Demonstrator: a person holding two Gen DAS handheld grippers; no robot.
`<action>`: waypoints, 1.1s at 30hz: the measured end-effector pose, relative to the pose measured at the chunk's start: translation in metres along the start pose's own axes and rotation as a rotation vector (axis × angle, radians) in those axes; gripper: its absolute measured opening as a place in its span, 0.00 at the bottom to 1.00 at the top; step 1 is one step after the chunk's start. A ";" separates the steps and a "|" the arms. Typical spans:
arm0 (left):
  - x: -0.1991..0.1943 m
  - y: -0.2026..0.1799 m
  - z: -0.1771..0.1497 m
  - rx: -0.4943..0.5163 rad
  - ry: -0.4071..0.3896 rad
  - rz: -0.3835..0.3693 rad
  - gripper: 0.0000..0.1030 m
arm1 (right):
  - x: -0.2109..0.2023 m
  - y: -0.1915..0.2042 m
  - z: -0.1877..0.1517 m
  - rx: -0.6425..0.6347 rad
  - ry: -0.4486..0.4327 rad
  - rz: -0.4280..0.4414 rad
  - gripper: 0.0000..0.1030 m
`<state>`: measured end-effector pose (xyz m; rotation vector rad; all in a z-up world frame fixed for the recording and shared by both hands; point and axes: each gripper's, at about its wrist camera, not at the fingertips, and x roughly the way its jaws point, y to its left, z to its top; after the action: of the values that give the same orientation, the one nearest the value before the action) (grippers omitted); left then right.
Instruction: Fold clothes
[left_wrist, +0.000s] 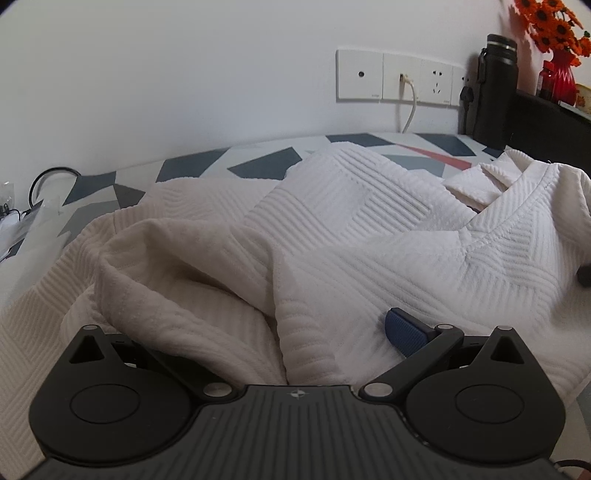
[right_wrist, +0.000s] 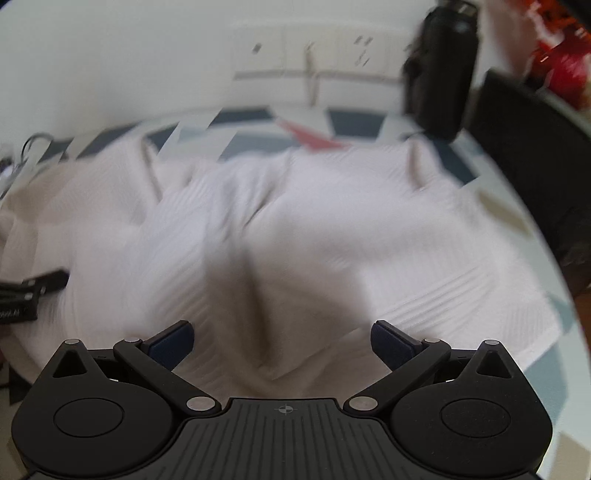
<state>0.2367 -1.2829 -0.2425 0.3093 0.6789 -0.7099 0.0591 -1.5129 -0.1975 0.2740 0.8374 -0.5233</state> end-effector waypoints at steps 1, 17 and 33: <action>0.000 0.000 0.001 -0.001 0.008 -0.004 1.00 | -0.003 -0.003 0.001 -0.001 -0.017 -0.015 0.99; -0.012 0.029 0.011 -0.103 0.085 -0.169 1.00 | 0.007 -0.012 0.001 0.081 0.016 -0.015 0.99; -0.005 0.005 0.010 0.007 0.114 -0.057 1.00 | 0.025 -0.039 0.005 0.295 0.099 0.135 0.99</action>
<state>0.2422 -1.2814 -0.2319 0.3396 0.7957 -0.7535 0.0545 -1.5563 -0.2144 0.6275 0.8297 -0.5095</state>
